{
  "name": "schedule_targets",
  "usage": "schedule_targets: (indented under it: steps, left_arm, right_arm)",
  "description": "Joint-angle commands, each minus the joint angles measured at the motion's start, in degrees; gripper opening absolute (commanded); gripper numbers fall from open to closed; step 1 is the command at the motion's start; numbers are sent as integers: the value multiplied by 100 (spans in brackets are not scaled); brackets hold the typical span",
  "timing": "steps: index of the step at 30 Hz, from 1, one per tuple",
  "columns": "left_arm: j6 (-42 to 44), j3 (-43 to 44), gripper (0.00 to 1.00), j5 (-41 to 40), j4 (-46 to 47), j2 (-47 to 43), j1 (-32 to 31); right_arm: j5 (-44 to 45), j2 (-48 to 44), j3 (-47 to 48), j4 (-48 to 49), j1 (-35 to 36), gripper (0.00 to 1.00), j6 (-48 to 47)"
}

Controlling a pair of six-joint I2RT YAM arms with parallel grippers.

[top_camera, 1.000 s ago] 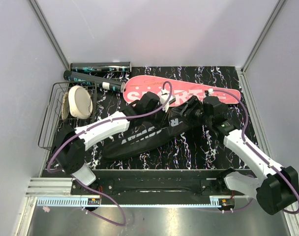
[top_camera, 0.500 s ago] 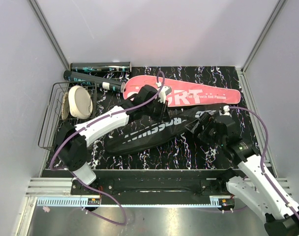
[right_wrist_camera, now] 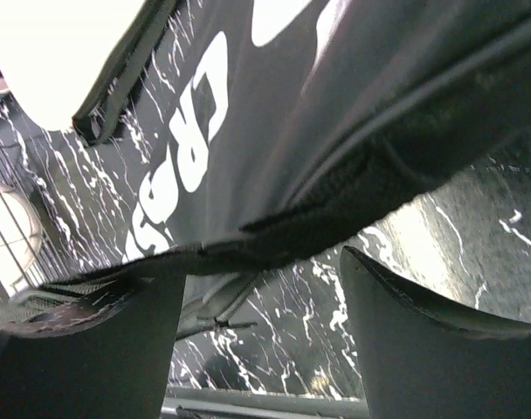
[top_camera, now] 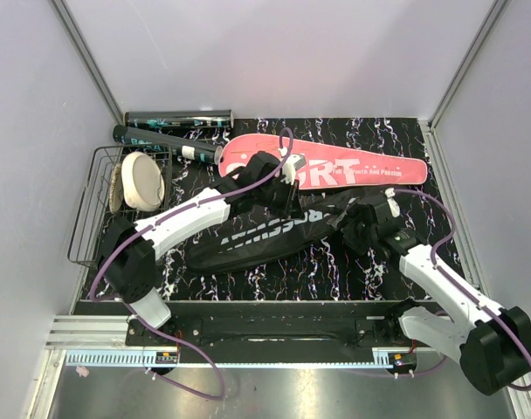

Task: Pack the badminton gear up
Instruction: Zip the racket bag at the center of the board.

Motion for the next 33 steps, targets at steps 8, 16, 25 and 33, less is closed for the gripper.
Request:
schedule_targets:
  steps: [8, 16, 25, 33]
  left_arm:
    - [673, 783, 7, -449, -625, 81, 85]
    - [1615, 2546, 51, -3634, -2171, 1241, 288]
    - [1264, 719, 47, -861, -342, -1111, 183]
    - [1168, 246, 38, -2264, -204, -1168, -1109]
  right_arm:
    - [340, 1092, 530, 885, -32, 0, -237]
    - [-638, 926, 1481, -399, -23, 0, 210]
    - [-525, 794, 2132, -1464, -23, 0, 877]
    - [-489, 1162, 2703, -2307, -76, 0, 1424]
